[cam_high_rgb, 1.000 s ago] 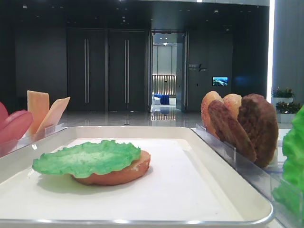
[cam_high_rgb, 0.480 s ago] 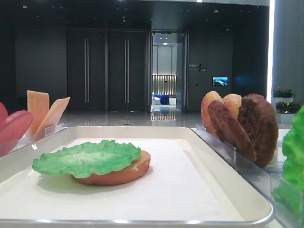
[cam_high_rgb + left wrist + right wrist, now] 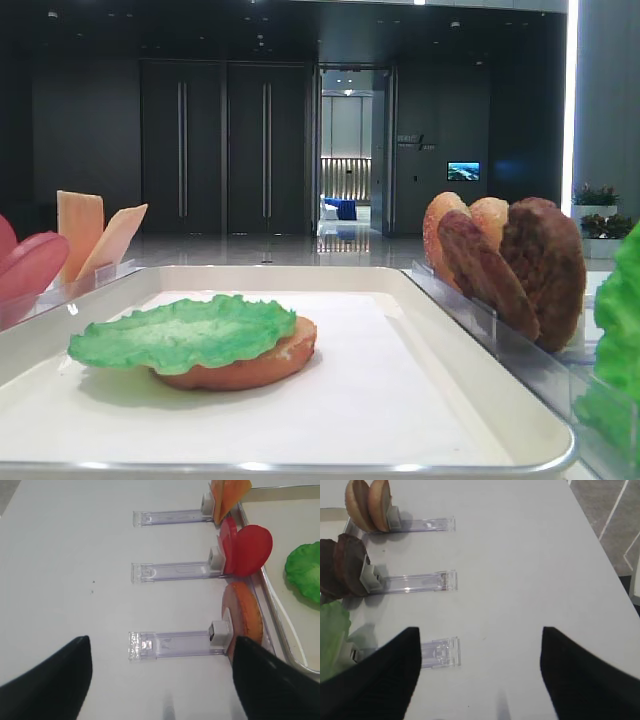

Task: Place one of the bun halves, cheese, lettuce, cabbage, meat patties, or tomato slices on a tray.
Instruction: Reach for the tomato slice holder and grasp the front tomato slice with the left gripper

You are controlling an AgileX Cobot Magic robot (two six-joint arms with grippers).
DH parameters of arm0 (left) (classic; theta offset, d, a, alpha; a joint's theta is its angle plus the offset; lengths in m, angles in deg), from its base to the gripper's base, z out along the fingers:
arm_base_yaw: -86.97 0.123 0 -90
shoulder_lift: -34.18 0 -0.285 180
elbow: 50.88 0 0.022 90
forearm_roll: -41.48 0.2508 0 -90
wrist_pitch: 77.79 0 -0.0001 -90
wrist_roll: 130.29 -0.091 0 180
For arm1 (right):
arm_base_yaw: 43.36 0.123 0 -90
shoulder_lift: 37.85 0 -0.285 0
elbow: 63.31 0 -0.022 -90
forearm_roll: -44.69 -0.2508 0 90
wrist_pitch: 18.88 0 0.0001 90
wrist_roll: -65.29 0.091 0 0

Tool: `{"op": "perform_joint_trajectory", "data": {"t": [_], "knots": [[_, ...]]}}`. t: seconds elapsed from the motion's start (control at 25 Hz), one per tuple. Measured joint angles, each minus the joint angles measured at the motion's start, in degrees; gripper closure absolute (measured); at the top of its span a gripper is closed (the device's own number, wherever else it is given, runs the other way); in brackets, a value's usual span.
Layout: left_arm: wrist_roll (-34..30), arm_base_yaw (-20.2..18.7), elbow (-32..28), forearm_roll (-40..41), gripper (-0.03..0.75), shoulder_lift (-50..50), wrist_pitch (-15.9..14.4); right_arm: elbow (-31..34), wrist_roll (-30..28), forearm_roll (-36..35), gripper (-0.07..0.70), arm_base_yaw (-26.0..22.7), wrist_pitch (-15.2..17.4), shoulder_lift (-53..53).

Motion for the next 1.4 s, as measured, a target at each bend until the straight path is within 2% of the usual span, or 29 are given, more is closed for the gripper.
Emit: {"op": "perform_joint_trajectory", "data": {"t": [1.08,1.24,1.4], "knots": [[0.6,0.0,0.4,0.2,0.034,0.5,-0.1,0.0,0.0,0.0,0.157,0.0,0.0,0.0],[5.7,0.0,2.5,0.6,0.034,10.7,1.2,0.0,0.0,0.0,0.157,0.0,0.0,0.0],[8.6,0.0,5.8,-0.4,0.041,29.2,6.8,0.0,0.0,0.0,0.157,0.0,0.0,0.0]]}}
